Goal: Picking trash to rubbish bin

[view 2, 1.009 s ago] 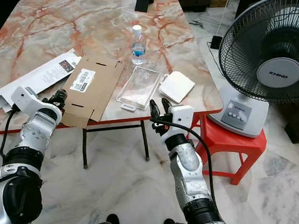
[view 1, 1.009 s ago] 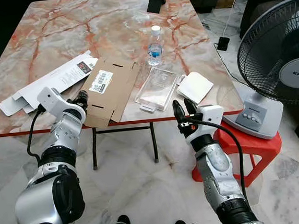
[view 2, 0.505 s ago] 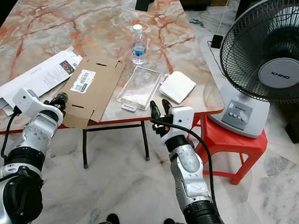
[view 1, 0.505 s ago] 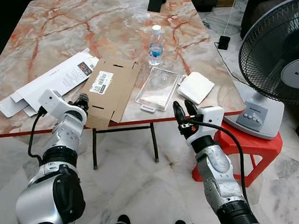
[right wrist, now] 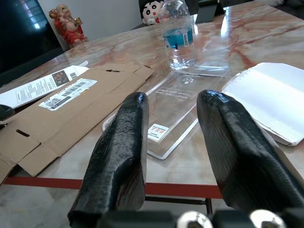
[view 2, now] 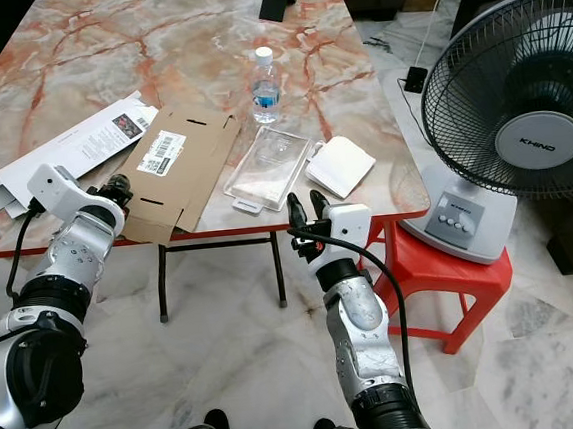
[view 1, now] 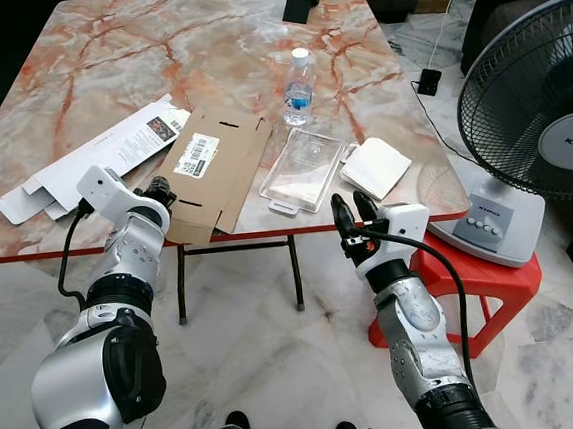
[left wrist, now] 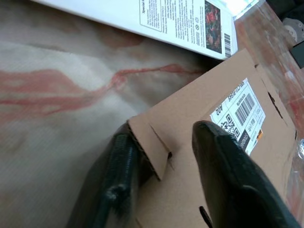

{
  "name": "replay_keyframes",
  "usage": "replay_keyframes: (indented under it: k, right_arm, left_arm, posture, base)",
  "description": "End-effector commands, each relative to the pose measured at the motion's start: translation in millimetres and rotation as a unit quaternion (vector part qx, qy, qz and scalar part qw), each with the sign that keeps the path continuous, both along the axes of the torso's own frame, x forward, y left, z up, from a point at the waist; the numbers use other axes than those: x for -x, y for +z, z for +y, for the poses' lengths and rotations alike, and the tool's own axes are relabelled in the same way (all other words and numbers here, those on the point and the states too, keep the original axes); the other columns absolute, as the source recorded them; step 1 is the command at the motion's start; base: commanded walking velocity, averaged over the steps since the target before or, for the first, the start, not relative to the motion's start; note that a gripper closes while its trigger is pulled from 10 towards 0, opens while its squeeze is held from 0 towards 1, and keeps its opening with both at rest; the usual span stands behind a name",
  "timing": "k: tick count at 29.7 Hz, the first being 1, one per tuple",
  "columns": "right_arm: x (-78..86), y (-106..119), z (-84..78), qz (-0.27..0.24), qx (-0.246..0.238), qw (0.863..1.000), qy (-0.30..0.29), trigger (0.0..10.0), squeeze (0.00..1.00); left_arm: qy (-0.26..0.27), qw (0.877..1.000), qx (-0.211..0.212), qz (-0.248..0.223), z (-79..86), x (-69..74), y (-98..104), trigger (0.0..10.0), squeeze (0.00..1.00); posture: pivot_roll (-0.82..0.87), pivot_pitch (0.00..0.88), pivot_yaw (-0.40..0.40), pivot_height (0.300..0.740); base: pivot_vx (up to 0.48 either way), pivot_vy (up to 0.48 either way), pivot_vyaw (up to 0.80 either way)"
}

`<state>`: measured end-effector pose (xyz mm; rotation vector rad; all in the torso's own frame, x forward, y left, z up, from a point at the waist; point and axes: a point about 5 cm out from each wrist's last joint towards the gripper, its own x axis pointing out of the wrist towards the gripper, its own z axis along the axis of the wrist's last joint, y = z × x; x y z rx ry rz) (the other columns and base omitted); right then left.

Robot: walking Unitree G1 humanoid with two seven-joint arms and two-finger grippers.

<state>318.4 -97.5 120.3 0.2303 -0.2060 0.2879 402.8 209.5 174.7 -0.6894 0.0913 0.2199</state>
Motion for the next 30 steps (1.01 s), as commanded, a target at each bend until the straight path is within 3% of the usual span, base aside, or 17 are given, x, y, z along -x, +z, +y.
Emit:
replay_keyframes:
  k: [1, 13, 21, 28, 29, 30]
  right_arm:
    - [-0.4, 1, -0.1, -0.001, -0.004, 1.000, -0.002, 10.0, 0.00]
    - [-4.1, 3, -0.1, -0.002, -0.006, 1.000, -0.002, 10.0, 0.00]
    - [-11.2, 9, -0.5, -0.009, -0.005, 1.000, -0.003, 10.0, 0.00]
    - [-18.3, 16, -2.9, -0.020, -0.006, 1.000, -0.006, 10.0, 0.00]
    - [-20.4, 18, -3.6, -0.023, -0.005, 1.000, -0.007, 10.0, 0.00]
    - [-21.1, 18, -3.8, -0.024, -0.005, 1.000, -0.007, 10.0, 0.00]
  left_arm:
    - [-0.004, 1.000, 0.004, -0.004, -3.5, -2.3, 4, 0.0, 0.00]
    - [-0.011, 1.000, -0.001, -0.003, -5.5, -1.6, 1, 0.0, 0.00]
    - [-0.034, 0.999, -0.011, -0.018, -16.2, -3.3, 3, 0.0, 0.00]
    - [-0.061, 0.991, -0.100, -0.061, -30.2, -3.6, 11, 0.0, 0.00]
    - [-0.060, 0.988, -0.118, -0.076, -31.6, -3.1, 15, 2.0, 0.00]
    - [-0.058, 0.987, -0.128, -0.080, -32.0, -2.8, 17, 2.0, 0.00]
  posture:
    - [0.00, 0.184, -0.011, 0.740]
    - [0.00, 0.164, -0.010, 0.740]
    - [0.01, 0.131, -0.011, 0.740]
    - [0.01, 0.091, -0.010, 0.740]
    - [0.01, 0.082, -0.011, 0.740]
    - [0.01, 0.082, -0.011, 0.740]
  base:
    - [0.000, 0.000, 0.00]
    - [0.000, 0.000, 0.00]
    - [0.000, 0.000, 0.00]
    - [0.000, 0.000, 0.00]
    - [0.000, 0.000, 0.00]
    - [0.000, 0.000, 0.00]
